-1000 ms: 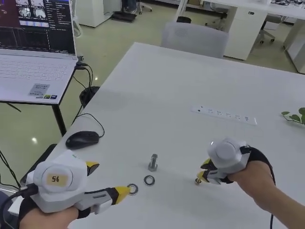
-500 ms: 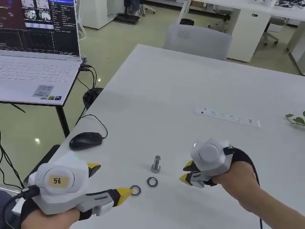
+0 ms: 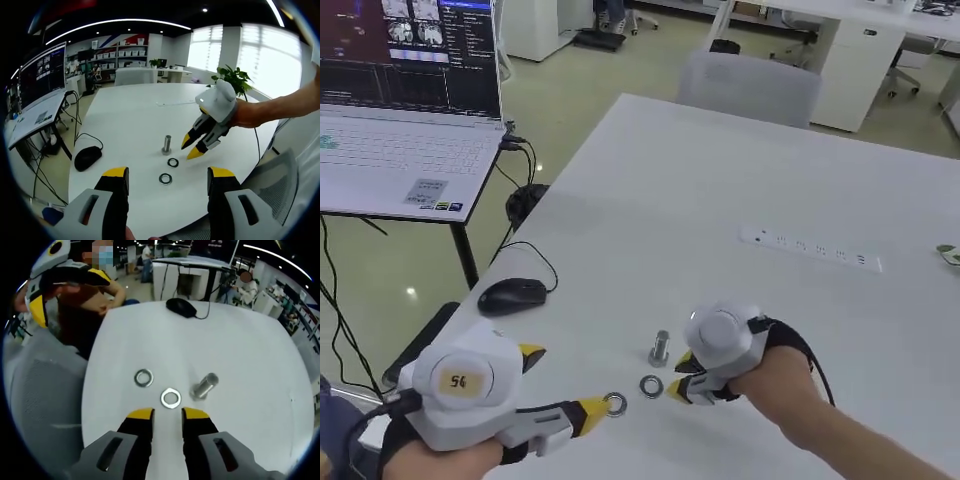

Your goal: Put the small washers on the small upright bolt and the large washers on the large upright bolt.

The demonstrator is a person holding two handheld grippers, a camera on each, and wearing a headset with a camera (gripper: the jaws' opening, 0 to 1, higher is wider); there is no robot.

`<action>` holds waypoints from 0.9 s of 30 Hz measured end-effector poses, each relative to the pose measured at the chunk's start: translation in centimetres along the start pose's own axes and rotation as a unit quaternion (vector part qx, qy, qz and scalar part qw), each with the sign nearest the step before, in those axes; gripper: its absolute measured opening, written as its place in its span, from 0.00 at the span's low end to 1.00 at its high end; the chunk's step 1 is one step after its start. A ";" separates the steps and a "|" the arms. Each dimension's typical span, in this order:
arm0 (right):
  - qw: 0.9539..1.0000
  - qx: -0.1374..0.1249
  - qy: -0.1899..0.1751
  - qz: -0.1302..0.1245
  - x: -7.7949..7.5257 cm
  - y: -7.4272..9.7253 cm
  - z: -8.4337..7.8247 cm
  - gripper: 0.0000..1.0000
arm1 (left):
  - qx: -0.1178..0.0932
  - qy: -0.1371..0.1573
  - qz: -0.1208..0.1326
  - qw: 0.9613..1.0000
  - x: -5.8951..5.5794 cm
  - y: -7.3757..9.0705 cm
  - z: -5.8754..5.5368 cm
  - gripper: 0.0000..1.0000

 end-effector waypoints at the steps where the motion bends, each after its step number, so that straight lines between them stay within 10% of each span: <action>1: 1.000 0.002 -0.001 0.001 0.0 -0.3 0.0 0.25 | 0.000 0.000 0.000 1.000 0.0 0.0 0.1 0.63; 27: 1.000 0.024 -0.004 0.010 -0.6 -4.5 -0.3 0.29 | 0.004 0.000 0.001 1.000 0.2 -0.6 0.2 0.63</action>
Point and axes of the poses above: the centre of the closed fingertips' face, and the gripper's own axes: y roughly backward along the fingers, x roughly to its left, z roughly out of its top, the point moved 4 cm from there along y, roughly backward along the fingers, and after that the axes turned 3 degrees about -z, right-handed, at the moved point
